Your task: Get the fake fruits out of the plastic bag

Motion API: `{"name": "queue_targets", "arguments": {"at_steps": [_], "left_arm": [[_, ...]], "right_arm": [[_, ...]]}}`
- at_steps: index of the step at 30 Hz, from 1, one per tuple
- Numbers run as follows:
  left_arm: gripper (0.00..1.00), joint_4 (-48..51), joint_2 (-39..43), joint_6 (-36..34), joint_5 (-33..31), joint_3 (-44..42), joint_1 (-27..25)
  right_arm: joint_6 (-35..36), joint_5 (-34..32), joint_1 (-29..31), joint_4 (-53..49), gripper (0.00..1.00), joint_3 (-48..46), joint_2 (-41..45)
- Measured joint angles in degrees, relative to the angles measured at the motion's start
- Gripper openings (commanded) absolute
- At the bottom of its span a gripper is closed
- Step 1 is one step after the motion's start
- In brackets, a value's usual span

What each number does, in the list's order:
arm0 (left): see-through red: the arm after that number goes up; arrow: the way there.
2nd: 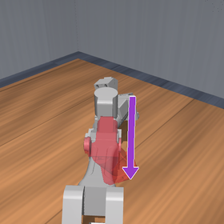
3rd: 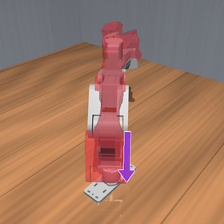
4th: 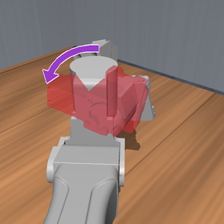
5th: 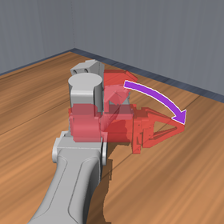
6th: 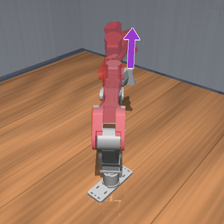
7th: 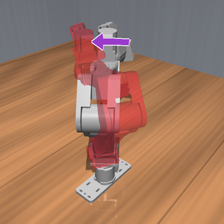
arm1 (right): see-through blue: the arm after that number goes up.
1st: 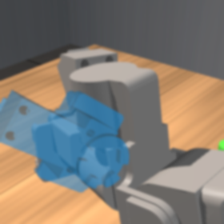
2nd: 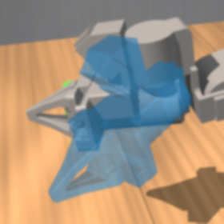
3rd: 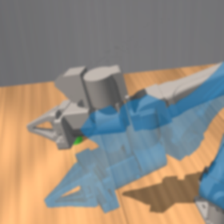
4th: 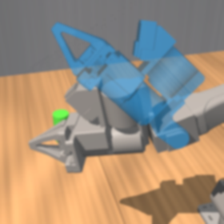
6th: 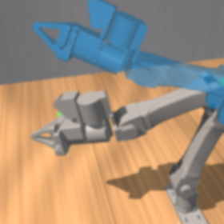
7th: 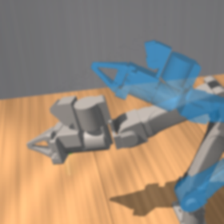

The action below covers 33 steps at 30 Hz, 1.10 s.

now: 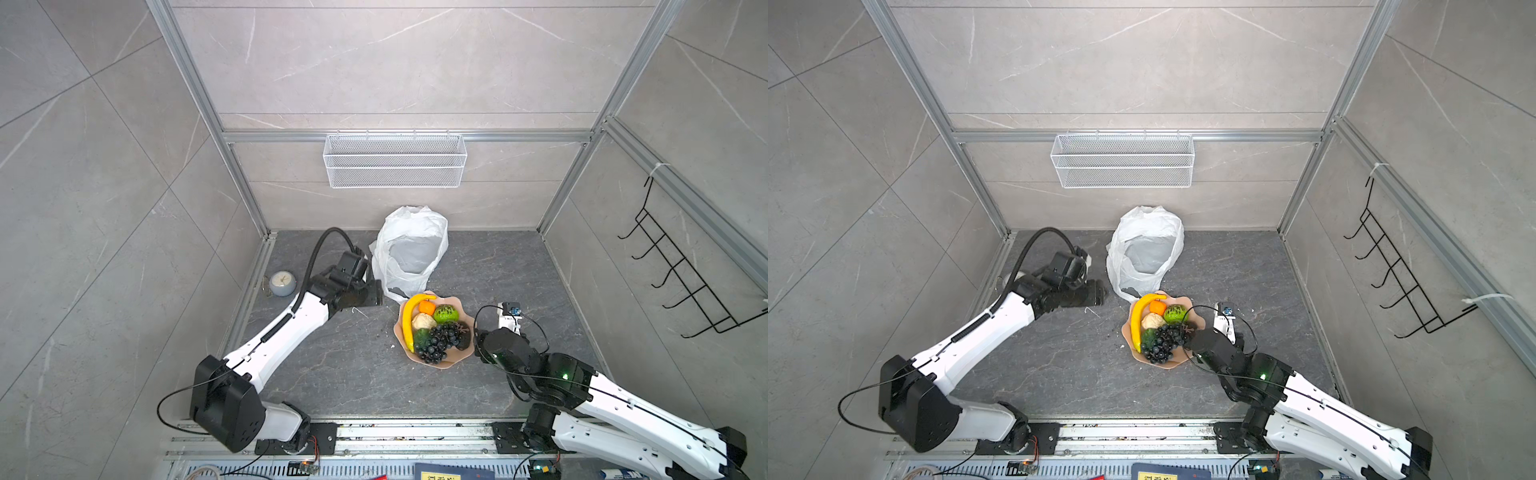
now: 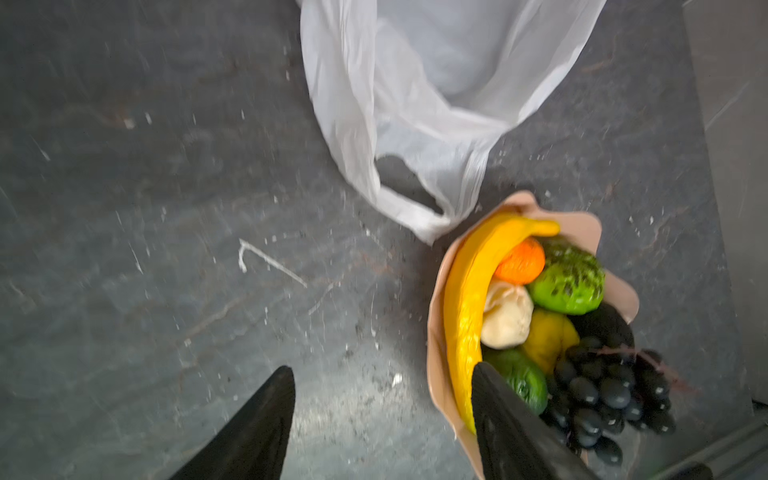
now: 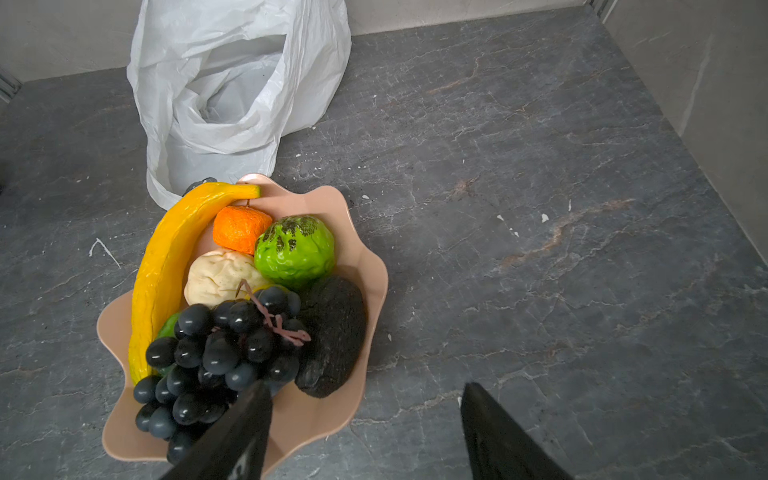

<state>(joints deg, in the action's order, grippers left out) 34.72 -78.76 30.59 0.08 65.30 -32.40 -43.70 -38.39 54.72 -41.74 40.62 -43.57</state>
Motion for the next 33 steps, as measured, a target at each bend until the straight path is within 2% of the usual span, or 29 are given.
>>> {"name": "queue_targets", "arguments": {"at_steps": [4,9,23,33], "left_arm": [[0.66,-2.6,0.4,4.1,0.8,-6.7,-3.5],[0.57,-5.7,-0.2,7.9,2.0,-9.7,-8.0],[0.39,-12.7,-10.8,12.3,3.6,-9.7,-10.1],[0.18,-15.5,-12.6,13.5,4.6,-9.6,-10.1]], "right_arm": [[0.0,0.0,0.0,1.1,0.75,-0.3,0.1],[-0.2,0.0,0.0,2.6,0.76,-1.8,0.6],[-0.3,0.0,0.0,3.1,0.82,-3.3,2.1],[-0.3,0.2,0.0,3.5,0.82,-3.9,2.5]]}}
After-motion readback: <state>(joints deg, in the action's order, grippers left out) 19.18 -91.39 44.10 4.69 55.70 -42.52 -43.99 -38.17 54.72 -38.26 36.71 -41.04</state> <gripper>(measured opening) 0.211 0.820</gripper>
